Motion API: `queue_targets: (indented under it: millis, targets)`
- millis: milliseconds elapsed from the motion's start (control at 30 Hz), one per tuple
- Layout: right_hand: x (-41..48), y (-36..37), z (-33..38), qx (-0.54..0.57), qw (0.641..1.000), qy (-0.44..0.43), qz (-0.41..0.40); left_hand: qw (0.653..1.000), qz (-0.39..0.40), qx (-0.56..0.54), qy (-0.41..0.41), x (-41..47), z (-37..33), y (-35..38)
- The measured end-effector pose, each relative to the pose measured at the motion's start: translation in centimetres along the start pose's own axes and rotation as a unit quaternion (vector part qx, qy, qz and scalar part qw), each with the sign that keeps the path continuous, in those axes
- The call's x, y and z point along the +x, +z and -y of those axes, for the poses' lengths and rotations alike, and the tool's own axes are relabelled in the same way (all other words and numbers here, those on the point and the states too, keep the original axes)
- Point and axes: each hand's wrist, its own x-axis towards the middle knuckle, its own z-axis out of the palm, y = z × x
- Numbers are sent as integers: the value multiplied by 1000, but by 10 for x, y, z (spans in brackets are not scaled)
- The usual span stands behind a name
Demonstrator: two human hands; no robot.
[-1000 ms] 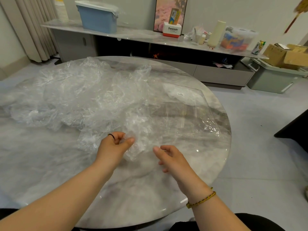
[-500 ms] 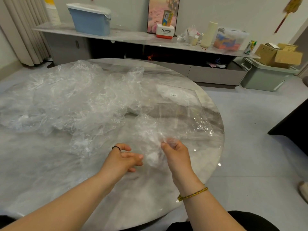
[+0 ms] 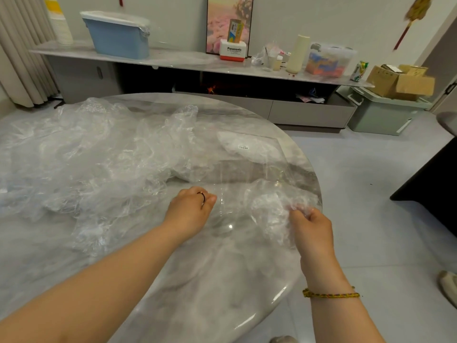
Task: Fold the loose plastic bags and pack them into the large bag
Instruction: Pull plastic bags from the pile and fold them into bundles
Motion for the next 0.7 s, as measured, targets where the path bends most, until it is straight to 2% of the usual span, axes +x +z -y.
queue_targets:
  millis: [200, 400, 567, 700]
  targets:
    - [6, -9, 3, 10, 1000, 8, -12, 986, 15, 162, 42, 4, 2, 14]
    - [4, -1, 4, 6, 1000, 3, 6, 955, 62, 284, 66, -9, 4, 12]
    - [2, 2, 5, 20, 999, 11, 23, 942, 90, 322, 26, -11, 9, 7]
    - [1, 2, 4, 9, 1000, 15, 20, 943, 80, 321, 26, -11, 11, 1]
